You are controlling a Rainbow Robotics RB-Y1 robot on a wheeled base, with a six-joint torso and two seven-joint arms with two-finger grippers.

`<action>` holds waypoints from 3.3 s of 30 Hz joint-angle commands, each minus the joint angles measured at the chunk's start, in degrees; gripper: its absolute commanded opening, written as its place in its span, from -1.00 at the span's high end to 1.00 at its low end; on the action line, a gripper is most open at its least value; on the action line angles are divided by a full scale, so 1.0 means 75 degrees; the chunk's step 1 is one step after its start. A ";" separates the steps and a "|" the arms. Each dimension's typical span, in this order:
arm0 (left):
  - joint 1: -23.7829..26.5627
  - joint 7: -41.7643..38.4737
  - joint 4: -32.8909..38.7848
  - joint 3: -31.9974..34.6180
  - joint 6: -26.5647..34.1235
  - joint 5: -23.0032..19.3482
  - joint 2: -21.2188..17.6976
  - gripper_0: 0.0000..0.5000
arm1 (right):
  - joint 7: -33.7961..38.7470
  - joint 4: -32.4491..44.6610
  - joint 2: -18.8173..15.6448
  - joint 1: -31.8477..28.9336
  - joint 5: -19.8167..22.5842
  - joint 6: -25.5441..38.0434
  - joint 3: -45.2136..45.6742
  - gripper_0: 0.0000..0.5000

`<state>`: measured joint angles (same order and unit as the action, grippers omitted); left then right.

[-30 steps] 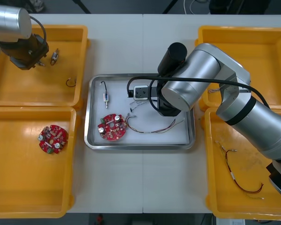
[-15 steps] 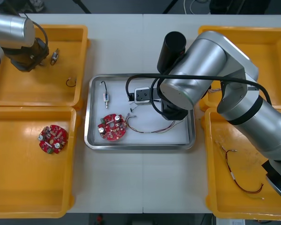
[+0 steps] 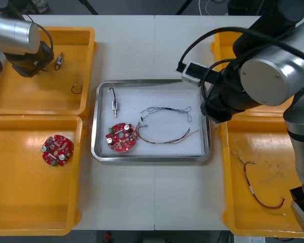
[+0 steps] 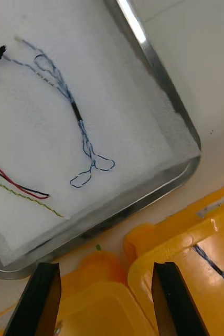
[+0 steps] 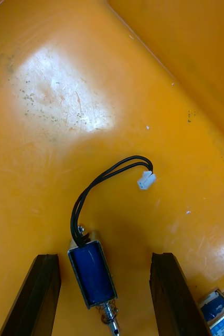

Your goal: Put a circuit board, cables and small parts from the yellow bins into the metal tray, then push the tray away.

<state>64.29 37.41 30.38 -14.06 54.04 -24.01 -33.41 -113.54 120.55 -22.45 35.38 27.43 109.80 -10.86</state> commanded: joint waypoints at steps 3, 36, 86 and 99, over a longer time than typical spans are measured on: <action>0.0006 0.0778 0.0062 -0.0386 -0.0174 0.0061 0.0060 0.99 | 0.1428 0.0732 0.0099 -0.0463 -0.0059 0.0027 0.1049 -1.00; -0.0029 0.1001 0.3977 0.0481 0.4947 -0.1029 -0.0855 1.00 | 0.3619 0.1751 -0.0722 -0.3147 0.0199 0.0027 0.4354 -1.00; -0.0615 -0.0347 0.6566 -0.4289 0.4115 -0.1709 0.1208 1.00 | 0.3865 0.1376 -0.0733 -0.4026 0.0702 0.0027 0.4272 -1.00; -0.0615 -0.0195 0.6519 -0.4523 0.3939 -0.1615 0.1208 0.18 | 0.3865 0.1458 -0.0733 -0.4014 0.0749 0.0027 0.4272 -1.00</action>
<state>60.02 37.67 78.83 -47.24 84.33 -36.46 -25.54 -86.42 130.34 -26.16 5.69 32.76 109.84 21.72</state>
